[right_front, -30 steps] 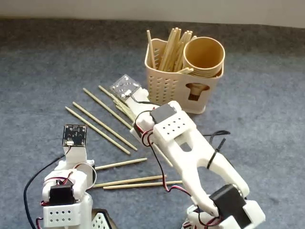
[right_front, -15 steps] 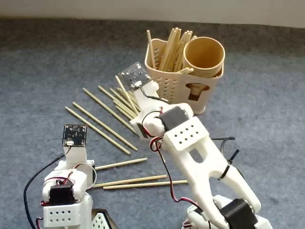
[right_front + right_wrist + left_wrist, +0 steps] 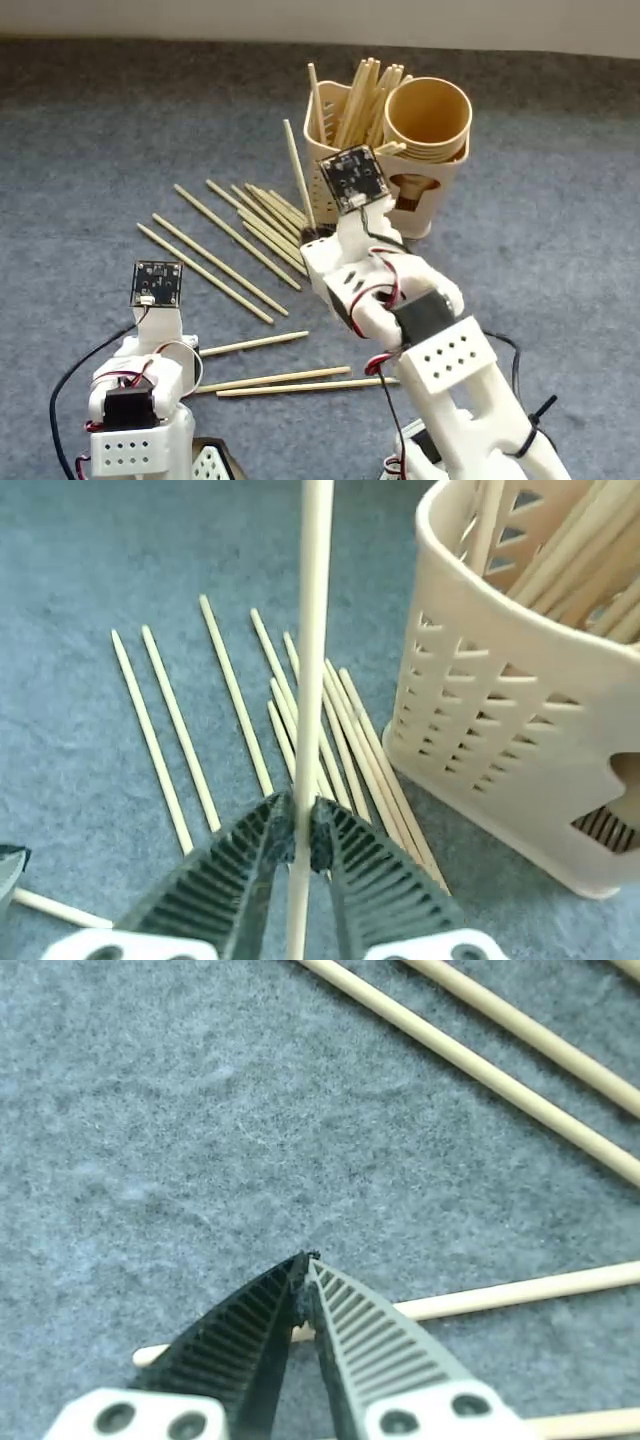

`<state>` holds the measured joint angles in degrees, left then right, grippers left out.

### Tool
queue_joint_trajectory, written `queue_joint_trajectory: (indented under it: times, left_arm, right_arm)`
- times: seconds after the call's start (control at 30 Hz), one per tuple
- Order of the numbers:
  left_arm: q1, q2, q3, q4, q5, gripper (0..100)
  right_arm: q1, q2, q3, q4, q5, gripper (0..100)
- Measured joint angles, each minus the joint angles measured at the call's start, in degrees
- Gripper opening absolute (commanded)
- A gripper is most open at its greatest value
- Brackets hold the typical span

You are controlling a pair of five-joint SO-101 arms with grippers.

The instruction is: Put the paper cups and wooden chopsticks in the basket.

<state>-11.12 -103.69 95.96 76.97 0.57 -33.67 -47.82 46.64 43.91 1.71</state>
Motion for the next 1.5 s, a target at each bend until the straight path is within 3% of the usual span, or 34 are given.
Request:
queue_joint_trajectory:
  times: [0.27,0.67,1.17,1.27,1.5]
  left_arm:
    - [0.0,0.0,0.0,0.0,0.0,0]
    - [0.0,0.0,0.0,0.0,0.0,0]
    - [0.0,0.0,0.0,0.0,0.0,0]
    - [0.0,0.0,0.0,0.0,0.0,0]
    - [0.0,0.0,0.0,0.0,0.0,0]
  right_arm:
    - [2.37,-9.32,9.76,-21.98,0.0,0.5]
    - [8.7,-10.81,10.02,-53.45,0.0,0.5]
    - [15.12,20.04,-8.79,-56.18,0.0,3.2]
    - [15.12,22.51,-8.97,-56.18,0.0,11.1]
    - [15.12,22.59,-8.97,-56.18,0.0,11.9]
